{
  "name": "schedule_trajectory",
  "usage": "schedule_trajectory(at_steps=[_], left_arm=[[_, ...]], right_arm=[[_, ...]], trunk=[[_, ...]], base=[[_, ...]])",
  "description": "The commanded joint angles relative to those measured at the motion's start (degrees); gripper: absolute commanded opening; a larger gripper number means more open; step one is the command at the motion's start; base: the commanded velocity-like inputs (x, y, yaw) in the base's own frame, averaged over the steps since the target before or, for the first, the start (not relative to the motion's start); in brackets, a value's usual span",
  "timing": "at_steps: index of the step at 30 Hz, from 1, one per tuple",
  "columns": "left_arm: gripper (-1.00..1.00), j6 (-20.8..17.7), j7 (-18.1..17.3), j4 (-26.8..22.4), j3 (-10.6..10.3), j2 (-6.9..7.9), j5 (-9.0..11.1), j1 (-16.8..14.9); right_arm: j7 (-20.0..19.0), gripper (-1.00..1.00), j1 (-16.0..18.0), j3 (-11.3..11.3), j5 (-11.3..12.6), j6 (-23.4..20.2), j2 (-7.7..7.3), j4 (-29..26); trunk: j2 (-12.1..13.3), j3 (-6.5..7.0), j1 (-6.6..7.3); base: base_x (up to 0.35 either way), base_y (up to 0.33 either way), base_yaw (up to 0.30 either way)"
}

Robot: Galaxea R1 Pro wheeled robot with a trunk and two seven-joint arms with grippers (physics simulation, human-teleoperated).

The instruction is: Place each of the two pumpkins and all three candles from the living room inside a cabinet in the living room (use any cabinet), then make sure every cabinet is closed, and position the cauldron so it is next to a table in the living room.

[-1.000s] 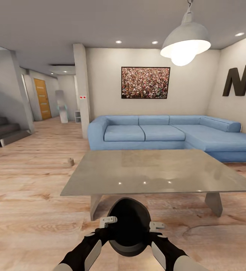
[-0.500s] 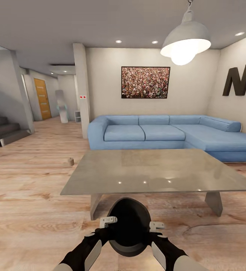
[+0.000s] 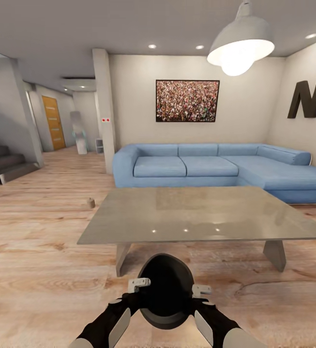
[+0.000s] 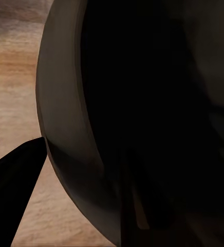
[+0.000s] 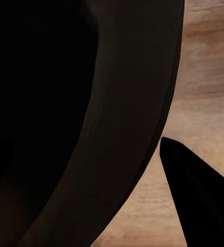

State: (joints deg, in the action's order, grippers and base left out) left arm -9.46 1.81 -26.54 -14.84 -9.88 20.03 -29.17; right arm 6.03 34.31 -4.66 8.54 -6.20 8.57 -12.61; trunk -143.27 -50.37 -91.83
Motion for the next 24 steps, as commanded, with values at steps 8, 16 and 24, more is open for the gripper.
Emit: schedule_trajectory(at_steps=[8, 16, 24], left_arm=[[-1.00, -0.21, 0.12, -0.18, -0.77, 0.92, 1.41, -0.01], [-1.00, -0.21, 0.12, -0.18, -0.81, 0.92, 1.41, -0.01], [-1.00, -0.21, 0.12, -0.18, -0.80, 0.92, 1.41, -0.01]], right_arm=[[-2.02, -1.00, 0.06, -0.09, 1.13, -0.30, -0.22, -2.33], [-2.07, -1.00, 0.06, -0.09, 1.13, -0.30, -0.22, -2.33], [-2.06, -1.00, 0.06, -0.09, 1.13, -0.30, -0.22, -2.33]], trunk=[[-0.15, -1.83, -0.18], [-0.26, -3.61, -0.39], [-0.35, -5.16, -0.57]], base=[[0.000, 0.000, 0.000], [0.000, 0.000, 0.000], [0.000, 0.000, 0.000]])
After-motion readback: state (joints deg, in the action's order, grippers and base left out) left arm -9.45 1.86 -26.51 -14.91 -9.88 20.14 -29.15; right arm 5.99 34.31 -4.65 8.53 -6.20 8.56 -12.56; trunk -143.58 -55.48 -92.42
